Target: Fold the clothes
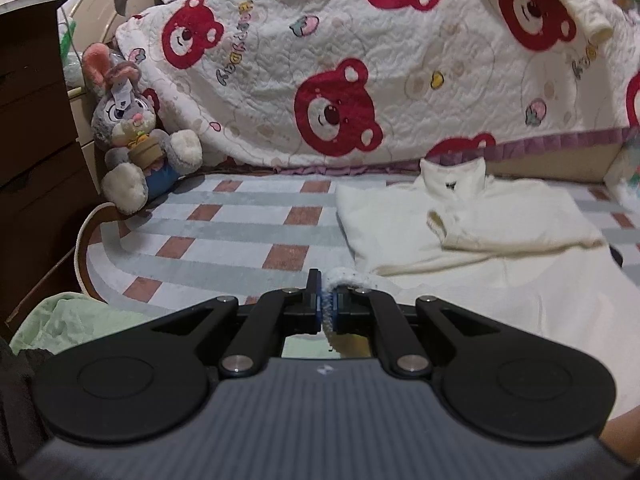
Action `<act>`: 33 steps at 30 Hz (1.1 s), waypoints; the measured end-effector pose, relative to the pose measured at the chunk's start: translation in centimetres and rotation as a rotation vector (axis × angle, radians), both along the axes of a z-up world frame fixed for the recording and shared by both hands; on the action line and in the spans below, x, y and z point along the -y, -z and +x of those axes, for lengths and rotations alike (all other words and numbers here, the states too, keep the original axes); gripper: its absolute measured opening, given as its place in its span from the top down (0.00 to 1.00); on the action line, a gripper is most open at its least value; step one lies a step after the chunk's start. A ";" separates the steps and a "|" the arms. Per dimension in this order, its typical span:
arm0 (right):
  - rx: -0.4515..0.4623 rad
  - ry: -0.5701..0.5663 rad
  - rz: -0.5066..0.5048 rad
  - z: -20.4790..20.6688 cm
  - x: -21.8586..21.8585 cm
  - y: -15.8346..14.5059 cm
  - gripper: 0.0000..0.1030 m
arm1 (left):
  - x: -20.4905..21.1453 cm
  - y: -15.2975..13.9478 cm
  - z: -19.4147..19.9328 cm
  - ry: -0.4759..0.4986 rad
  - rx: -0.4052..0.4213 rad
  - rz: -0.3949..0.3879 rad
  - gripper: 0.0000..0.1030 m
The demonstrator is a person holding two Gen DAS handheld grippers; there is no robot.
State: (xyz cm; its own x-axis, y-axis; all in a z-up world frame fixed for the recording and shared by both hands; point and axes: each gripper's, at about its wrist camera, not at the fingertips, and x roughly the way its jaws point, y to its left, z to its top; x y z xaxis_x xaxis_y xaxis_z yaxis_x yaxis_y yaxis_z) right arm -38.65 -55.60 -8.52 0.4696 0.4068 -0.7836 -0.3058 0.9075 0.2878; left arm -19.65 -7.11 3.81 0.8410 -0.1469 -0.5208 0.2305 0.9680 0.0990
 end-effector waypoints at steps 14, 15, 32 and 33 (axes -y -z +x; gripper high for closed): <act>0.136 0.056 0.054 0.7 0.3 2.5 0.95 | -0.1 0.8 -0.2 0.014 -0.012 0.065 0.95; 0.161 0.080 0.063 0.7 0.7 2.0 0.95 | 0.0 0.7 0.0 0.015 -0.010 0.068 0.95; 0.647 0.339 -0.104 10.3 6.0 -12.7 0.96 | 5.5 -4.3 7.9 0.103 0.130 0.214 0.95; 0.651 0.346 -0.116 11.3 6.3 -13.0 0.96 | 5.7 -4.2 8.8 0.104 0.130 0.218 0.95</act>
State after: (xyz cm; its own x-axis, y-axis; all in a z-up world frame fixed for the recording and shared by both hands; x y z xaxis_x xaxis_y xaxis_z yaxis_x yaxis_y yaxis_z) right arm -27.38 -61.88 4.51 0.9396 0.0835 -0.3321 -0.0735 0.9964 0.0423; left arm -10.81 -12.78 7.97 0.8892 -0.1324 -0.4379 0.2993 0.8923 0.3379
